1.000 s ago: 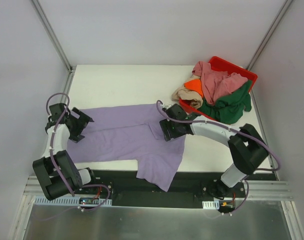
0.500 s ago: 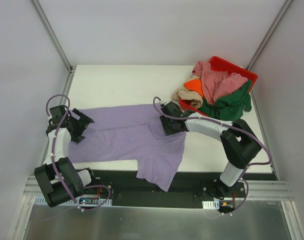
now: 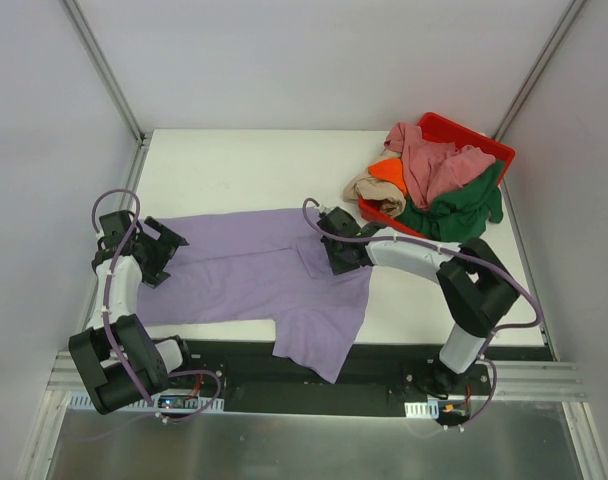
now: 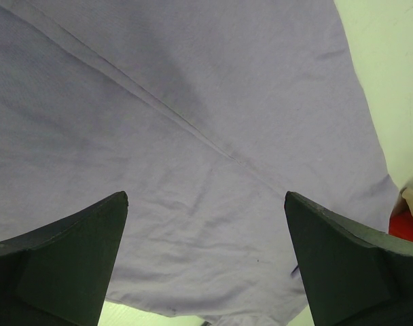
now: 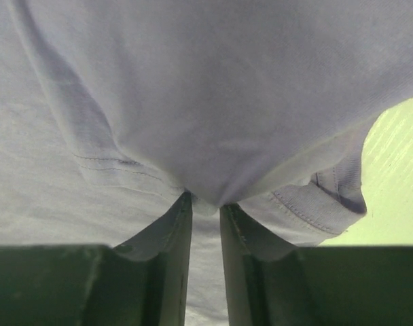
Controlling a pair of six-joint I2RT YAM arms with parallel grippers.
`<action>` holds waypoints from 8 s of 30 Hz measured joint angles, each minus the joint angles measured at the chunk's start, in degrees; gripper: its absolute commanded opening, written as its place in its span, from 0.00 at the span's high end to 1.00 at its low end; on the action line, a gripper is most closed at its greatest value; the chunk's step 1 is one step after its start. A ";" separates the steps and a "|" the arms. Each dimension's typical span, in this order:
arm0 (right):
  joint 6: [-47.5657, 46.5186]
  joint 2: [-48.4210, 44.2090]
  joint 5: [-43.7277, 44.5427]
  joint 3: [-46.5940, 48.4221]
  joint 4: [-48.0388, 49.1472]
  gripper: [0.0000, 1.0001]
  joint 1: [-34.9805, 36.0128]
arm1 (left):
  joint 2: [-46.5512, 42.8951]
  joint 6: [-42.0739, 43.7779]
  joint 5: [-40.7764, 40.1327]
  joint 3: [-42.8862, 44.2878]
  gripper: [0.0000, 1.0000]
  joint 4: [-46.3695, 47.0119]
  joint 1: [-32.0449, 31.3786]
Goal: Fold and stack the t-shirts
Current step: Fold the flattened tshirt in 1/3 of the way, then grap the side of the flattened tshirt closest away from the robot with both arms
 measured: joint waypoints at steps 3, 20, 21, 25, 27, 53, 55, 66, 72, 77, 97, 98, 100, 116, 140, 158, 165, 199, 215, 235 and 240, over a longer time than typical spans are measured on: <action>0.22 0.24 0.59 0.02 -0.39 0.85 -0.02 | 0.00 0.00 0.02 0.00 0.01 0.00 0.00; 5.60 -1.05 1.25 8.04 -16.63 0.79 3.10 | -0.42 0.00 -0.02 0.02 0.01 0.00 0.00; 6.27 -1.33 1.05 8.04 -17.55 0.78 3.41 | -0.42 0.00 -0.02 0.00 0.01 0.00 0.00; 7.37 -1.70 1.40 8.04 -19.39 0.64 4.11 | -0.42 0.00 -0.02 0.00 0.01 0.00 0.00; 7.34 -1.33 2.32 8.37 -19.54 0.64 4.11 | -0.42 0.00 -0.02 0.00 0.01 0.00 0.00; 2.78 7.54 1.38 11.85 -11.76 0.62 -0.24 | -0.42 -0.04 -0.02 0.00 0.01 0.00 0.00; 2.80 7.63 1.49 11.74 -11.80 0.62 -0.24 | -0.42 -0.04 -0.02 0.00 0.01 0.00 0.00; 3.65 8.00 1.33 8.81 -11.04 0.69 -0.22 | -0.42 -0.04 -0.02 0.00 0.01 0.00 0.00; 3.61 7.98 1.79 8.87 -10.49 0.72 -0.22 | -0.42 -0.04 0.00 0.02 0.01 0.00 0.00; 3.45 7.98 2.95 10.23 -11.10 0.76 -0.17 | -0.42 -0.04 0.02 0.02 0.01 0.00 0.00; 4.57 6.34 3.54 16.57 -24.20 0.89 3.41 | -0.37 -0.02 0.00 0.04 0.01 0.00 0.00; 4.76 5.70 2.95 16.72 -25.11 0.87 3.82 | -0.35 -0.02 0.00 0.04 0.01 0.00 0.00; 5.42 4.50 1.29 16.72 -26.47 0.83 4.44 | -0.24 -0.02 -0.02 0.04 0.01 0.02 0.00; 7.04 -2.58 0.39 13.07 -22.58 0.32 1.07 | 1.55 0.02 0.33 1.18 0.01 -0.09 0.00; -3.78 15.23 -11.58 19.28 -2.43 0.00 -13.29 | 33.83 1.49 9.18 19.12 0.01 6.16 -0.31; -14.03 24.17 -9.92 37.16 -5.81 0.04 -13.90 | 40.59 1.90 7.23 31.08 0.01 4.15 0.50; -15.89 12.52 -9.11 28.65 -4.96 0.04 -9.75 | 14.80 1.84 -7.80 21.66 0.01 -2.86 0.55; -7.82 -18.97 -8.28 -4.52 -3.85 0.04 -3.80 | 8.24 -3.37 -20.44 -5.33 0.68 6.16 22.27; -9.77 -19.93 -8.83 -4.68 -6.69 0.03 2.14 | 10.32 -2.08 -16.81 -4.85 1.00 9.18 23.02; -12.57 -13.62 -12.87 -11.78 -4.44 0.28 30.80 | 10.19 -2.08 -14.88 -5.20 1.00 9.75 23.02; -11.34 -11.52 -8.79 -11.82 -4.74 0.28 32.76 | 10.19 -2.08 -14.69 -5.25 1.00 9.81 23.02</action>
